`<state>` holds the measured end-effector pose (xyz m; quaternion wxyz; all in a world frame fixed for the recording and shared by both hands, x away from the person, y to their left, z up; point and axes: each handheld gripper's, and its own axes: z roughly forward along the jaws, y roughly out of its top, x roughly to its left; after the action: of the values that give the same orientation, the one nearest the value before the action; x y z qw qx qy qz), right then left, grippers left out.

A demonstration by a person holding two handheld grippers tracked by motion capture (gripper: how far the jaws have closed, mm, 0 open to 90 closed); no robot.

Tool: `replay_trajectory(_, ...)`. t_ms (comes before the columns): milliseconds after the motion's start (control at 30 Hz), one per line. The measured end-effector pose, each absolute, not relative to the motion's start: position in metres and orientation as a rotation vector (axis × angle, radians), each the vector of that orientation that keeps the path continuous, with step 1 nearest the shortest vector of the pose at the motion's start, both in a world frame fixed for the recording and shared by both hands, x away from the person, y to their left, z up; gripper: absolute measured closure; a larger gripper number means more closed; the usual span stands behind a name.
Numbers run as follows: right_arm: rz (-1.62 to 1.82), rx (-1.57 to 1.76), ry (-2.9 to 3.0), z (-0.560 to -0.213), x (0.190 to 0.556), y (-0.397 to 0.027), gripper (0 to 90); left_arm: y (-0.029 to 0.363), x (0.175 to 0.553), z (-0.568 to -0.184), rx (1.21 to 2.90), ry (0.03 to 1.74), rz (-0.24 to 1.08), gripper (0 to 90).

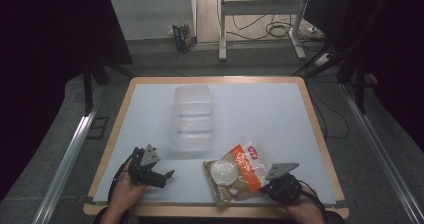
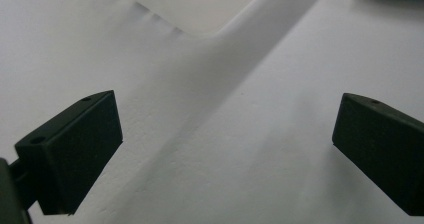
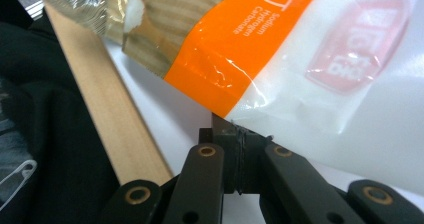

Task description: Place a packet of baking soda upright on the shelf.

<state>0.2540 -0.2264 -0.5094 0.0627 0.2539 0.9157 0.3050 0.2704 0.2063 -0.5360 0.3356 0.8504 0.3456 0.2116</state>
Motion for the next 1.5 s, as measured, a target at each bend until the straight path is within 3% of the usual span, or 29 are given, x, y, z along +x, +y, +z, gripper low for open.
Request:
replay_trajectory(333, 0.934, 0.755, 2.774, -0.504, 0.249, -0.231, 88.0, 0.209, 0.271, -0.535, 2.226, 0.902, 0.577, 0.0)
replay_trajectory(1000, 0.979, 0.871, 2.689, -0.501, 0.283, -0.237, 86.3, 0.212, 0.272, -0.527, 2.196, 0.89, 0.613, 0.0)
replay_trajectory(1167, 0.995, 0.909, 2.613, -0.494, 0.286, -0.252, 76.0, 0.218, 0.27, -0.525, 2.173, 0.906, 0.617, 0.0)
replay_trajectory(1500, 0.972, 0.99, 2.455, -0.486, 0.294, -0.281, 40.1, 0.222, 0.269, -0.525, 2.18, 0.906, 0.635, 0.0)
